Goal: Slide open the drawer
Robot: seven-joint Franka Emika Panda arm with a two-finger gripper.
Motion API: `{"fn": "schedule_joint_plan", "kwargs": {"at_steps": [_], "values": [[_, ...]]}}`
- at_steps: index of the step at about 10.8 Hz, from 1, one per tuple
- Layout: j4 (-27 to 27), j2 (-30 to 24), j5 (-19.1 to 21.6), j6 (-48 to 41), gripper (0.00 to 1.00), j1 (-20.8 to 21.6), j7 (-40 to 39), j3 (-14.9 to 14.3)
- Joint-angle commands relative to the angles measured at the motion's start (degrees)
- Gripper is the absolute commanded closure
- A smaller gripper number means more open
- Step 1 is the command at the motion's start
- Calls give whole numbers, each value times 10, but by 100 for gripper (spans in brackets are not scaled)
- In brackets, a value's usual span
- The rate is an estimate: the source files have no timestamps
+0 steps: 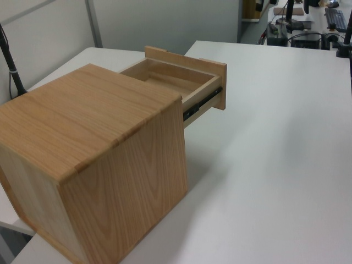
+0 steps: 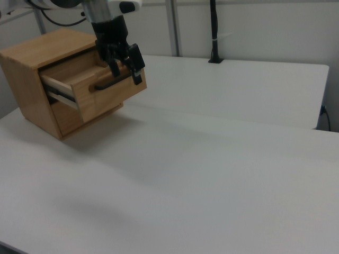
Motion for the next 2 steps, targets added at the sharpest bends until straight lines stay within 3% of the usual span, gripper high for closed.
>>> {"fn": "schedule_joint_plan", "kwargs": {"at_steps": [1, 2], "values": [[-51, -29, -30, 2, 0, 29, -52, -11], [-51, -28, -29, 3, 0, 29, -54, -11]]}}
